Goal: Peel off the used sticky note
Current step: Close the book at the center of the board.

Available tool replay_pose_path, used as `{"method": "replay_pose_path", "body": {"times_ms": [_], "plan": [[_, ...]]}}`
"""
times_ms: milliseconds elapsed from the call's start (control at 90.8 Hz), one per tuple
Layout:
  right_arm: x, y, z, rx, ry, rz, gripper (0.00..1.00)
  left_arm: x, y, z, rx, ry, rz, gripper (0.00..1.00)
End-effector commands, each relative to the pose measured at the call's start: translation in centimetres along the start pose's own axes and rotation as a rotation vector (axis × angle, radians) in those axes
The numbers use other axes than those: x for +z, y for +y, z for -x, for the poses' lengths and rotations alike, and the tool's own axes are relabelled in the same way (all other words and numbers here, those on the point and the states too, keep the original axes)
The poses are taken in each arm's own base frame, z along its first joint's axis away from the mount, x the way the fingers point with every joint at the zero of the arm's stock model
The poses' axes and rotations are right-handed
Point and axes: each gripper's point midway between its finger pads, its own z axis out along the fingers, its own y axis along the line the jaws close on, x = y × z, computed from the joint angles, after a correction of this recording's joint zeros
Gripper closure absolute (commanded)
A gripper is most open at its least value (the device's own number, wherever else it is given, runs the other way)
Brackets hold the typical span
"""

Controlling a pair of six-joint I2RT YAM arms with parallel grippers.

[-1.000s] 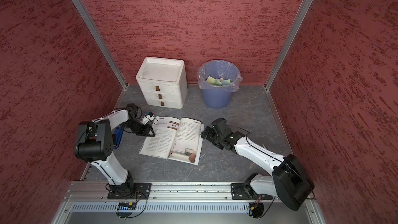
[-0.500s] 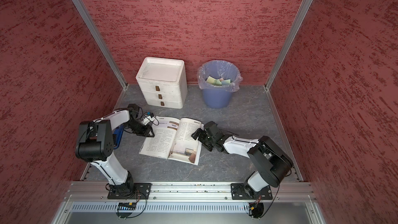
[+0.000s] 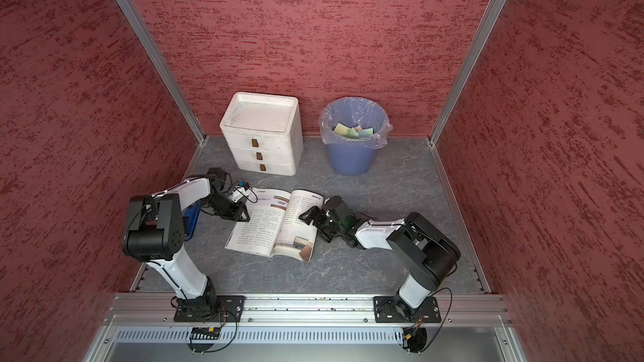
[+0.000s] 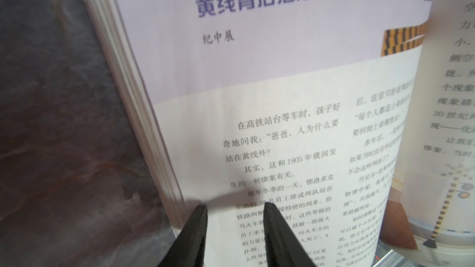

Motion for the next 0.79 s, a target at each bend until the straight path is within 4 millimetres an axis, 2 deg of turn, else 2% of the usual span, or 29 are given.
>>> {"method": "replay_pose_path", "body": {"times_ms": [0,165,364,452,584,782], "plan": [[-0.1,5.1,-1.2,-0.079,0.056,0.170,0.12,1.7,-0.6,-0.7,-0.006,0.044,-0.035,0.61],[-0.6,8.5,-2.2,-0.142,0.089,0.281,0.15,1.7,-0.7,-0.7,-0.007,0.044,-0.039,0.62],[-0.5,10.6,-2.3,-0.175,0.107,0.332,0.19,1.7,-0.8,-0.5,-0.012,0.034,-0.044,0.62],[0.0,9.9,-1.9,-0.179,0.099,0.260,0.26,1.6,-0.8,-0.4,-0.014,0.034,-0.046,0.62],[0.0,7.2,-1.5,-0.197,0.080,0.075,0.37,1.4,-1.0,-0.4,-0.006,0.032,-0.049,0.62],[-2.6,4.9,-0.9,-0.257,0.009,-0.081,0.54,1.5,-1.0,-0.5,-0.007,0.032,-0.056,0.63]]}}
